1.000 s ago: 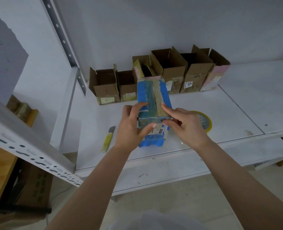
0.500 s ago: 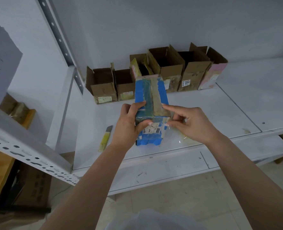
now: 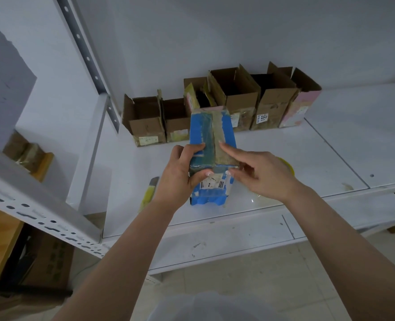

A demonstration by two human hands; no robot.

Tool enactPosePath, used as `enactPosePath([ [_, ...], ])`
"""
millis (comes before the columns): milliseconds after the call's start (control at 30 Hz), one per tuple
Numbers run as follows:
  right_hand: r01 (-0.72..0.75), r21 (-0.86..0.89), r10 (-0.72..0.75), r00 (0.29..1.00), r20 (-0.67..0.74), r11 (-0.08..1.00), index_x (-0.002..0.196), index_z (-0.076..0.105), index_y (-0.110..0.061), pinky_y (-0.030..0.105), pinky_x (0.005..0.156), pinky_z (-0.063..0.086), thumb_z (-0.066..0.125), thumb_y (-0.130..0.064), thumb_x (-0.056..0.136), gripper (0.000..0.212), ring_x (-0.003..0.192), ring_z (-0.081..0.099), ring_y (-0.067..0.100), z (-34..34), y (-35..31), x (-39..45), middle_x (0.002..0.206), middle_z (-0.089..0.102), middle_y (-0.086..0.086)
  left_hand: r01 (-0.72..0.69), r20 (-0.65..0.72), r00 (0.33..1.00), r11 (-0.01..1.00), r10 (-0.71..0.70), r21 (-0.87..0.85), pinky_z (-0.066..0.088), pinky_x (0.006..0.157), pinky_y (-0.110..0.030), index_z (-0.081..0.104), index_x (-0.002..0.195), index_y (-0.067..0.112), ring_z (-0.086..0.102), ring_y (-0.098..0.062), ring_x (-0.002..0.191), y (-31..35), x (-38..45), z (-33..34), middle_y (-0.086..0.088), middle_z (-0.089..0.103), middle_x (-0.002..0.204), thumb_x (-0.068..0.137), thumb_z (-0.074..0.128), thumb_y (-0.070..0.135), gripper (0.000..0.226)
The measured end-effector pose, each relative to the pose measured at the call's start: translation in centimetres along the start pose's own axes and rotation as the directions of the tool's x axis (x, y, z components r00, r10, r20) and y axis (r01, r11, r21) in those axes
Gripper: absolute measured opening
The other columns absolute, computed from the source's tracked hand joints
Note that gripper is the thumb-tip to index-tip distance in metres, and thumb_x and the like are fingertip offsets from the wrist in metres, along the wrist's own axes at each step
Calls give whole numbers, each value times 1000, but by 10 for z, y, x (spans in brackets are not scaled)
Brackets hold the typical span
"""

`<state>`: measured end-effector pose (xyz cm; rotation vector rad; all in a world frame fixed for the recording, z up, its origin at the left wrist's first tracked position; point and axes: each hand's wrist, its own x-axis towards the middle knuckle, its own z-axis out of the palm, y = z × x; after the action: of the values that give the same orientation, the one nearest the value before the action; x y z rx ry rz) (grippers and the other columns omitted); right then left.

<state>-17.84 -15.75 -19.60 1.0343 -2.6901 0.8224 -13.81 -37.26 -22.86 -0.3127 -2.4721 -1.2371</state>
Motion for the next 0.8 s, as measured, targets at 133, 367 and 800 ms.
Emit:
enactPosePath([
  [133, 23, 47, -23, 1000, 3, 999, 147, 35, -29, 32, 63, 43, 57, -23, 97, 55, 69, 49, 14, 10, 0, 1, 78, 59, 2, 13, -39, 999, 1000, -12, 28, 53, 78, -28, 51, 132, 7, 54, -15, 89, 6, 0, 3, -3, 41, 109, 83, 39, 64, 76],
  [367, -49, -216, 45, 999, -20, 975, 149, -4, -36, 46, 95, 44, 26, -64, 89, 73, 127, 36, 33, 12, -1, 0, 147, 34, 14, -99, -94, 989, 981, 116, 168, 50, 97, -41, 55, 134, 10, 45, -30, 122, 15, 0, 0, -19, 42, 132, 89, 52, 51, 61],
  [800, -40, 107, 49, 996, -79, 993, 147, 37, -14, 38, 117, 28, 33, -47, 97, 60, 148, 21, 21, 27, -6, 5, 158, 26, 5, -292, -116, 942, 940, 314, 175, 46, 104, -43, 69, 113, -2, 57, -33, 121, 16, 8, 8, -15, 68, 118, 83, 70, 9, 32],
])
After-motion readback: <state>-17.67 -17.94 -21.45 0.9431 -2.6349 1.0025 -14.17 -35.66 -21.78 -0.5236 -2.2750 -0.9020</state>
